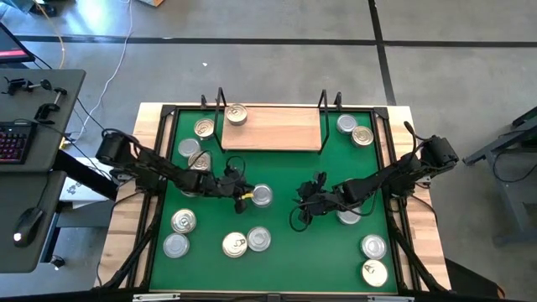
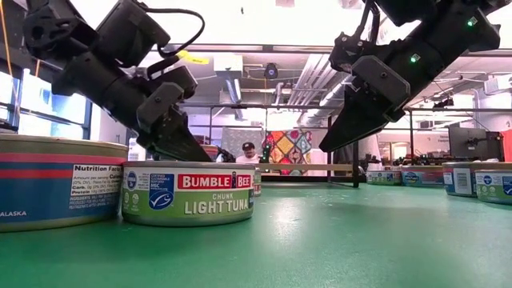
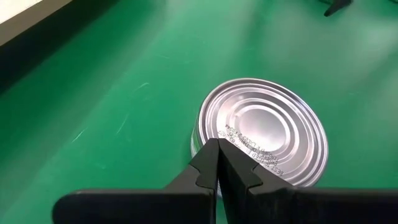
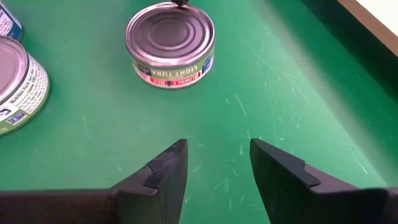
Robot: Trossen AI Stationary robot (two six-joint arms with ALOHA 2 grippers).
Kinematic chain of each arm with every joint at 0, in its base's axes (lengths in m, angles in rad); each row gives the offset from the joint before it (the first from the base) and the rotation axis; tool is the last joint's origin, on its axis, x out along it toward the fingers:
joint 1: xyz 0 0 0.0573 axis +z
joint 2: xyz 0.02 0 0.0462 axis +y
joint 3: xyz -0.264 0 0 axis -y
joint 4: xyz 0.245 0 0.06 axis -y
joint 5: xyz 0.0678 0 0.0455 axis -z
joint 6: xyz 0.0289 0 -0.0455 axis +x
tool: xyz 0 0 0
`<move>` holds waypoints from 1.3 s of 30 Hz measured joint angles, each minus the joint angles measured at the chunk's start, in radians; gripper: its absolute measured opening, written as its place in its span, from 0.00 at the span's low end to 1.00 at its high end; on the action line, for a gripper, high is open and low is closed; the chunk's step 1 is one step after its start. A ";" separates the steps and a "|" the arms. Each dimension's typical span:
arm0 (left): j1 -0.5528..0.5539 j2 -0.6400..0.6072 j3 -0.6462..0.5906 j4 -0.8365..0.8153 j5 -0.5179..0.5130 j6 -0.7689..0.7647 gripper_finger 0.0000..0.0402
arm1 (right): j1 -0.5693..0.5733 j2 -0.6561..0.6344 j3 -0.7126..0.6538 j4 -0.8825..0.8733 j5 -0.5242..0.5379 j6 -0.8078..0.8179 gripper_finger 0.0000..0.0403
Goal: Stack canned seafood by type on shelf
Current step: Put the green white tuna can on the shelf
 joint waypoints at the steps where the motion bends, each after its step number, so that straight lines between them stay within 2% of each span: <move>1: -0.001 0.000 -0.005 0.003 -0.003 -0.011 0.00 | 0.000 0.000 0.000 0.000 0.000 0.000 0.42; 15: -0.034 0.001 -0.011 0.001 -0.043 -0.016 0.00 | 0.000 0.008 0.000 0.033 0.000 -0.041 0.42; 20: -0.034 0.002 -0.012 0.002 -0.042 -0.011 0.00 | -0.017 0.103 0.000 0.236 -0.012 -0.218 0.44; 24: -0.034 0.002 -0.012 0.002 -0.042 -0.011 0.00 | -0.081 0.188 0.000 0.414 -0.136 -0.296 0.53; 28: -0.034 0.003 -0.012 0.002 -0.041 -0.013 0.00 | -0.153 0.257 0.000 0.513 -0.230 -0.349 0.66; 31: -0.034 0.003 -0.012 0.002 -0.041 -0.012 0.00 | -0.198 0.319 0.000 0.621 -0.342 -0.417 0.74; 39: -0.030 0.003 -0.014 0.000 -0.060 -0.010 0.00 | -0.272 0.487 0.011 0.922 -0.485 -0.486 0.79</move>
